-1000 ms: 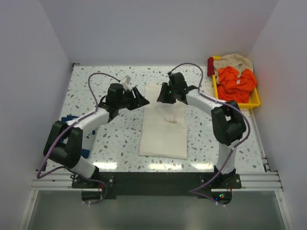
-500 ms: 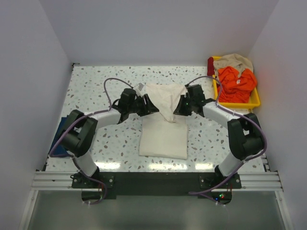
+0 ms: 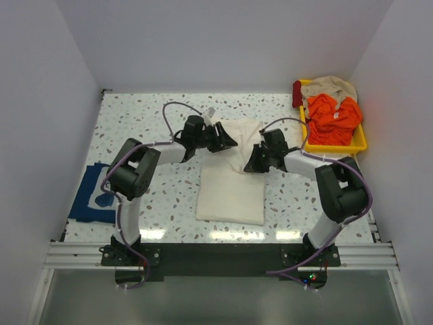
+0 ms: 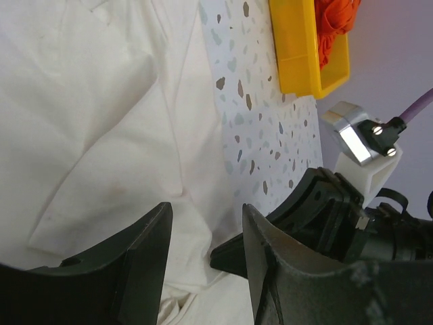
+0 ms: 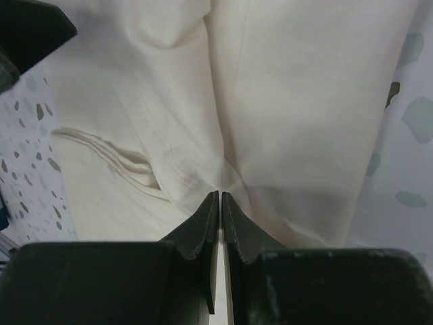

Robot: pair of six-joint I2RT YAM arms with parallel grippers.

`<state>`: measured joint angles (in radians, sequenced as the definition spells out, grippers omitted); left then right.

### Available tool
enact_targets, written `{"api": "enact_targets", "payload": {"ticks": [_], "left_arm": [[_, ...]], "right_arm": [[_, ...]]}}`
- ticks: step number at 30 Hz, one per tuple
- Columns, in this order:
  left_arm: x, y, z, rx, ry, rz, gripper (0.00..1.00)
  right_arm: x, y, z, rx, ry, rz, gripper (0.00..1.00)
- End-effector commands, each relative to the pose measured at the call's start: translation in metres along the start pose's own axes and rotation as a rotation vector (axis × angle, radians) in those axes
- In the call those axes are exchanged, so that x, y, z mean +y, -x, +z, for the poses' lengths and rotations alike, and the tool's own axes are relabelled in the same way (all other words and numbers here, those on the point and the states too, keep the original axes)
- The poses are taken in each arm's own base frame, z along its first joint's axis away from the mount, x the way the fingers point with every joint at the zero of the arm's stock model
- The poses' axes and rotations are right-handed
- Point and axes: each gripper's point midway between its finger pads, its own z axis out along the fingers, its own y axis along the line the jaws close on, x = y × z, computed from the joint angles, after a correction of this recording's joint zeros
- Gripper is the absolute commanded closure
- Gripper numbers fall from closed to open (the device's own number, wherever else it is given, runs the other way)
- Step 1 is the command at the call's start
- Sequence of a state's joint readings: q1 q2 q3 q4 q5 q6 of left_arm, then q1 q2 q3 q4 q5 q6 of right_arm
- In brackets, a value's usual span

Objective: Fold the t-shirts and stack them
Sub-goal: Fold the tshirt

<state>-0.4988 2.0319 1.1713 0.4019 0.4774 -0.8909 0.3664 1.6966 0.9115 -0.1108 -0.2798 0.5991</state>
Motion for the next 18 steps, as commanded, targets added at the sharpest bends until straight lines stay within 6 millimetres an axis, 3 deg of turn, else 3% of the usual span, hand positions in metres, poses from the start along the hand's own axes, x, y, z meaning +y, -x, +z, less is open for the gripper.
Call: {"api": "enact_targets", "payload": {"ticks": [1,9,14,18], "left_arm": [[-0.027,0.018,0.017,-0.022,-0.098,0.034,0.50],[0.006,0.013,0.051,0.011,-0.043,0.001,0.50],[0.025,0.014,0.058,0.002,0.042,-0.016,0.51],[0.025,0.021,0.060,-0.008,0.061,-0.006,0.51]], "right_arm": [[-0.002,-0.003,0.008,-0.005,0.013,0.004,0.91],[-0.012,-0.009,0.010,0.001,-0.025,0.017,0.92],[-0.019,-0.015,0.008,0.008,-0.052,0.011,0.92],[-0.024,-0.018,0.004,0.004,-0.070,0.006,0.92]]}}
